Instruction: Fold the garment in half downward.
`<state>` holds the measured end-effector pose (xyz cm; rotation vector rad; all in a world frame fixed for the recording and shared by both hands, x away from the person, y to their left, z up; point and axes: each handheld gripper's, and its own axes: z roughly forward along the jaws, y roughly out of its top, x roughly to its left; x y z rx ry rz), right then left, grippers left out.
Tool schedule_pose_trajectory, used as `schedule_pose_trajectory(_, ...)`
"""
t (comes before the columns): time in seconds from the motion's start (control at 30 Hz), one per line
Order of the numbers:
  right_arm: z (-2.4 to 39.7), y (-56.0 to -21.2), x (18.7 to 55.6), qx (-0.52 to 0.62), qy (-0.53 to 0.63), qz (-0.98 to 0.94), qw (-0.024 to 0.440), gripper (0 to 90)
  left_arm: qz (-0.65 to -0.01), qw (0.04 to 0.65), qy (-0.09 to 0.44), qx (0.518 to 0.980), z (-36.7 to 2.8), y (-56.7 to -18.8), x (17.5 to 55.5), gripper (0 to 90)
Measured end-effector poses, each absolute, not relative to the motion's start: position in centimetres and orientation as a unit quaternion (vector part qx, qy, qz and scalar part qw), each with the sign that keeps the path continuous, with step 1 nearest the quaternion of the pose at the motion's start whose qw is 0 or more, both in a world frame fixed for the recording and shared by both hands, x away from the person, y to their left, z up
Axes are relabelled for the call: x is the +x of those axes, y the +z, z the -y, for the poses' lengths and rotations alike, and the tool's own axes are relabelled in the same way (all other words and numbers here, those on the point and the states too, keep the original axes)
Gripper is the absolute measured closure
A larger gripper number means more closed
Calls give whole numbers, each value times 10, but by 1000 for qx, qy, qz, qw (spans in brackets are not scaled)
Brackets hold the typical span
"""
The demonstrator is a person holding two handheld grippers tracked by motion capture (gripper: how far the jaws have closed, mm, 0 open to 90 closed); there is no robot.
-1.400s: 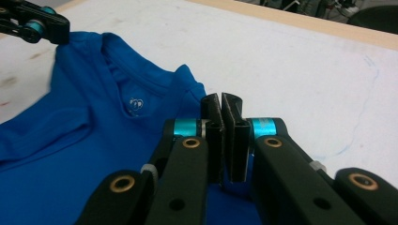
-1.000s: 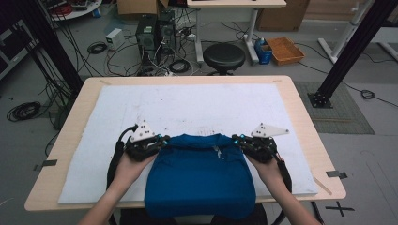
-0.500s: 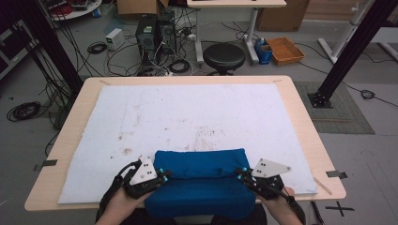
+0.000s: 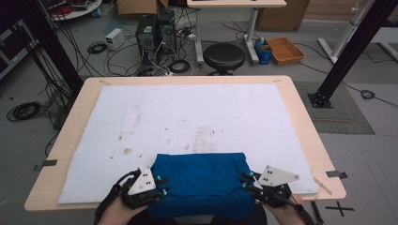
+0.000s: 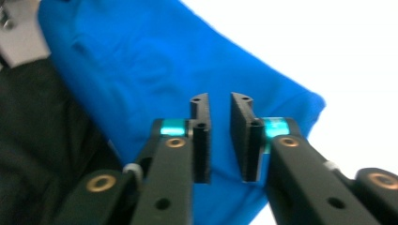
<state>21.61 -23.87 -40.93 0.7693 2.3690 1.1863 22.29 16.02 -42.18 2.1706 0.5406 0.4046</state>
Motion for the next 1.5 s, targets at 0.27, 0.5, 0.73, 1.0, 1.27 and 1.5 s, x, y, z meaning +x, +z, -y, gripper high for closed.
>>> schedule_pose_trajectory(0.27,249,-411,284,400,440,-785,176,601,-365,444,190,796,-174,-418,287,602)
schedule_pose_trajectory(0.5,246,-434,322,463,412,-778,101,597,-436,420,128,786,-183,-438,319,606)
schedule_pose_trajectory(0.73,242,-443,321,441,390,-803,91,791,-428,414,112,796,-181,-448,315,760)
schedule_pose_trajectory(1.0,246,-440,317,422,396,-809,102,853,-422,418,115,796,-182,-447,312,854)
schedule_pose_trajectory(1.27,246,-430,332,409,404,-808,126,854,-408,416,141,800,-183,-436,326,860)
schedule_pose_trajectory(1.5,244,-417,360,413,411,-800,144,854,-406,418,165,796,-183,-426,357,861)
